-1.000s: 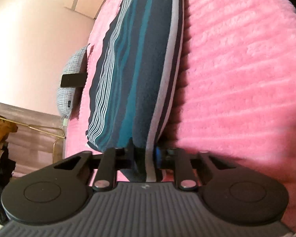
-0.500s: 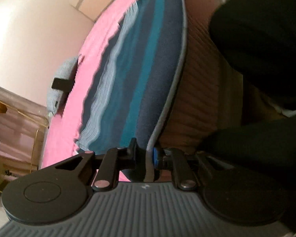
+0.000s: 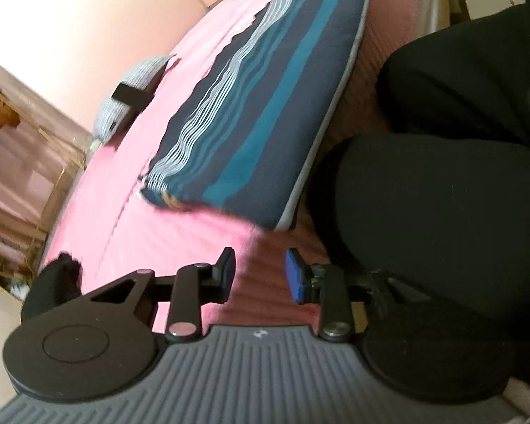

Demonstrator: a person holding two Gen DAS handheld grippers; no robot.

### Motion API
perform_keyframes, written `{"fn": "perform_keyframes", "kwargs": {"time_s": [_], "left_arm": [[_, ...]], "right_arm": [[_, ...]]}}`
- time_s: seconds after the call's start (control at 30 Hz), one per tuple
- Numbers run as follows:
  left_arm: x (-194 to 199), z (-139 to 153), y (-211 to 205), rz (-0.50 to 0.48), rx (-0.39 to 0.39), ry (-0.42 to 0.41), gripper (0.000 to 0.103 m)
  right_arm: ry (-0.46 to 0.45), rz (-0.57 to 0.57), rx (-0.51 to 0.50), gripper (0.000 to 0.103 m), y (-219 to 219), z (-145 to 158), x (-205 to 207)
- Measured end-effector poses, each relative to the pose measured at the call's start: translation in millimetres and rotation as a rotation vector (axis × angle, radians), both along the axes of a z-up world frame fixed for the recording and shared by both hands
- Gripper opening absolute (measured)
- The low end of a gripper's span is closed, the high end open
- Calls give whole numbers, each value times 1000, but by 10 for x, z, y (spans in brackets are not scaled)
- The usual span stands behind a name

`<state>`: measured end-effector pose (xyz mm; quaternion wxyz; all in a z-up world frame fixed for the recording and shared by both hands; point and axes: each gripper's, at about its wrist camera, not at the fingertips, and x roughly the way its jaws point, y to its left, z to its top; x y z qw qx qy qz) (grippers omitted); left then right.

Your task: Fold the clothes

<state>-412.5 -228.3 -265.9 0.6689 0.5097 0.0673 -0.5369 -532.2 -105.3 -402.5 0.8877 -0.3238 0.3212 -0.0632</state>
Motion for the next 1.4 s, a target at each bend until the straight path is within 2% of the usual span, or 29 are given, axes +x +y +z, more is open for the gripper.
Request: {"fn": "perform_keyframes", "kwargs": {"time_s": [0.07,0.17,0.3,0.37,0.43,0.5,0.53,0.6,0.63,0.77,0.83,1.0,1.1,1.13,1.17,1.2,1.23,1.27,1.33,1.4], "left_arm": [[103,34,47,26,-13,9,28],[250,111,92,67,-48,13,28],[432,199,102,108,-93,49,30],[490,231,118,124,-109,69,31],[498,231,147,122,-115,69,33],[537,203,112,98,-104,43,44],[559,179,82,78,-92,20,48],[625,130,-9,20,-61,-47,64],[659,98,-67,-20,-42,-91,65],[842,36,-423,-154,-14,-242,65],[938,11,-620,-240,-9,-302,65],[1130,-65,-1034,-442,-4,-418,65],[1199,-106,-1185,-548,28,-441,65],[1209,-131,-1205,-583,44,-453,64],[1214,-153,-1217,-609,61,-460,56],[1216,-170,-1224,-629,77,-461,41],[1215,-166,-1237,-626,86,-444,34],[1210,-145,-1256,-604,90,-413,19],[1207,-73,-1296,-547,84,-340,15],[1219,83,-1342,-458,41,-236,14]], "right_arm": [[17,120,69,61,285,49,216],[48,270,83,61,722,0,519],[143,409,-25,61,1202,-254,890],[198,443,-105,61,1374,-423,1033],[203,451,-157,61,1482,-514,1140],[198,441,-167,28,1524,-538,1244],[200,430,-143,17,1515,-507,1288],[149,385,-34,13,1431,-307,1319],[118,369,-1,13,1386,-187,1276],[13,305,121,12,1177,264,1173],[-6,290,142,12,1116,369,1128],[2,293,185,12,1124,391,1034],[6,301,216,12,1114,386,991],[6,303,226,12,1105,381,990],[6,305,235,12,1095,381,1000],[4,307,243,12,1053,394,1059],[3,307,252,12,1038,398,1075],[3,307,261,12,1022,403,1091],[-2,304,284,12,1000,411,1096],[-23,292,314,12,968,439,1070]]}}
